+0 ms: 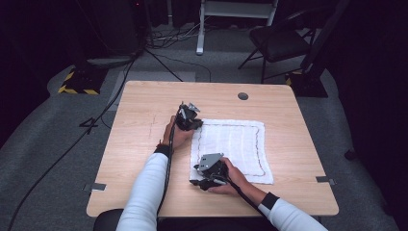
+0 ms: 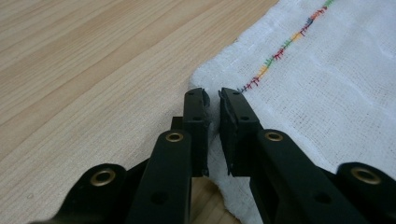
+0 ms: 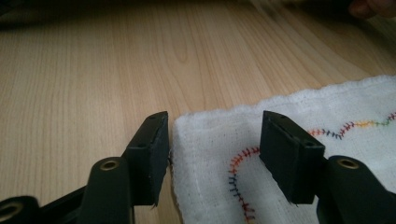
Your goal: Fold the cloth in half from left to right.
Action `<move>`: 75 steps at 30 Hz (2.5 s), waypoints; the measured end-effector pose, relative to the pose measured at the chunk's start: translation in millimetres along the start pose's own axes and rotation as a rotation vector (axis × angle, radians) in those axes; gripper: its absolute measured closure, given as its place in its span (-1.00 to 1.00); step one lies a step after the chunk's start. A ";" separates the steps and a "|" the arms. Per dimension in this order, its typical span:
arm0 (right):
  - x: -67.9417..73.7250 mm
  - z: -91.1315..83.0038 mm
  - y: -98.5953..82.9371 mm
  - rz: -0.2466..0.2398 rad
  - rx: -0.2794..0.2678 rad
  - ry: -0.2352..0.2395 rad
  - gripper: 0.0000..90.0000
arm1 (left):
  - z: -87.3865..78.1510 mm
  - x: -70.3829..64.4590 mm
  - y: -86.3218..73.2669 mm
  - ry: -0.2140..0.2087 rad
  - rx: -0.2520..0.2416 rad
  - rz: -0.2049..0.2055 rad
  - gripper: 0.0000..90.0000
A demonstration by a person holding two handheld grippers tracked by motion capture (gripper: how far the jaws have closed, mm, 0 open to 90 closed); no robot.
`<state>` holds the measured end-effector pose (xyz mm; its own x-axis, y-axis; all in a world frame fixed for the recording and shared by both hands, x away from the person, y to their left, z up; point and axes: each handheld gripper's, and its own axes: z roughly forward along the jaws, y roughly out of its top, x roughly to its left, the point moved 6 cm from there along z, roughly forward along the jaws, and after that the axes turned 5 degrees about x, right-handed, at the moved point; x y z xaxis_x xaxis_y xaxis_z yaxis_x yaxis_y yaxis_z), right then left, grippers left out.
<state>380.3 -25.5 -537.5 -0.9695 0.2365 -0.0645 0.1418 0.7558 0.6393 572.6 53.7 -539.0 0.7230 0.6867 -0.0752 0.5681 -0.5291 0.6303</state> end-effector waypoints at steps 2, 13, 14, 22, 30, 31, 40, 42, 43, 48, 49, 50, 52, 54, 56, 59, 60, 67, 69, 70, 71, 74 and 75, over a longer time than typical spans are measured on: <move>-0.1 -0.2 0.3 0.006 -0.002 -0.006 0.23 | -1.5 -0.3 -0.6 0.000 0.012 0.008 0.85; -4.3 0.2 3.3 0.027 0.018 -0.086 0.90 | -10.6 8.6 -7.2 0.047 0.031 -0.001 0.87; -4.3 0.2 3.3 0.027 0.018 -0.086 0.90 | -12.5 10.3 -8.5 0.047 0.030 -0.006 0.87; 1.3 3.7 19.0 -0.019 -0.007 -0.092 0.91 | -36.6 27.9 -22.8 0.090 0.014 -0.031 0.88; 5.6 -1.2 36.7 -0.056 -0.034 -0.105 0.91 | -62.2 38.9 -27.9 0.116 -0.015 -0.035 0.88; 6.1 -2.7 39.2 -0.062 -0.040 -0.108 0.91 | -66.6 38.9 -27.2 0.119 -0.040 -0.038 0.88; 4.7 -18.5 47.7 -0.069 -0.081 -0.138 0.91 | -81.3 30.3 -18.3 0.126 -0.074 -0.011 0.88; 2.8 -24.8 46.0 -0.057 -0.092 -0.143 0.91 | -79.8 27.6 -13.7 0.127 -0.078 -0.005 0.88; 1.9 -28.0 44.6 -0.055 -0.099 -0.151 0.91 | -78.3 25.5 -11.4 0.121 -0.079 -0.003 0.89; -1.3 -44.3 30.0 -0.016 -0.119 -0.168 0.92 | -66.1 12.6 0.0 0.102 -0.076 0.015 0.89; -2.7 -47.5 26.2 -0.011 -0.122 -0.171 0.92 | -63.8 10.0 2.9 0.105 -0.078 0.018 0.89; -5.8 -53.6 18.9 0.004 -0.120 -0.182 0.92 | -61.2 7.0 5.9 0.101 -0.078 0.023 0.88; -7.4 -56.8 15.7 0.014 -0.124 -0.189 0.92 | -55.8 0.1 11.4 0.101 -0.070 0.033 0.88; -11.4 -64.8 8.9 0.027 -0.127 -0.199 0.92 | -50.8 -6.6 17.7 0.099 -0.071 0.054 0.88; -14.5 -71.4 3.8 0.037 -0.131 -0.213 0.92 | -46.6 -11.8 23.9 0.099 -0.070 0.065 0.88; -21.1 -81.6 -5.5 0.060 -0.130 -0.231 0.92 | -39.5 -16.8 32.2 0.109 -0.065 0.075 0.88; -23.3 -84.8 -8.7 0.071 -0.130 -0.237 0.92 | -36.6 -18.2 34.4 0.109 -0.058 0.079 0.88; -36.1 -104.2 -29.0 0.127 -0.129 -0.279 0.92 | -23.9 -26.3 48.8 0.108 -0.062 0.087 0.88; -38.7 -112.0 -38.1 0.142 -0.122 -0.297 0.92 | -20.1 -31.7 55.1 0.101 -0.059 0.090 0.89; -38.7 -112.0 -38.1 0.142 -0.122 -0.297 0.92 | -20.1 -31.7 55.1 0.101 -0.059 0.090 0.88; -39.4 -114.4 -41.2 0.145 -0.119 -0.303 0.92 | -18.9 -34.1 57.7 0.098 -0.066 0.093 0.88; -40.6 -122.3 -50.0 0.162 -0.112 -0.320 0.92 | -15.9 -41.8 66.0 0.092 -0.067 0.110 0.88; -41.0 -125.1 -52.9 0.164 -0.110 -0.324 0.92 | -14.8 -44.5 68.8 0.089 -0.066 0.114 0.89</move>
<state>387.5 -151.5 -472.8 -0.8196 0.5433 -0.1819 0.2507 0.6255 0.7388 573.6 -5.9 -480.8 0.7421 0.6670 0.0662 0.4551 -0.5739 0.6809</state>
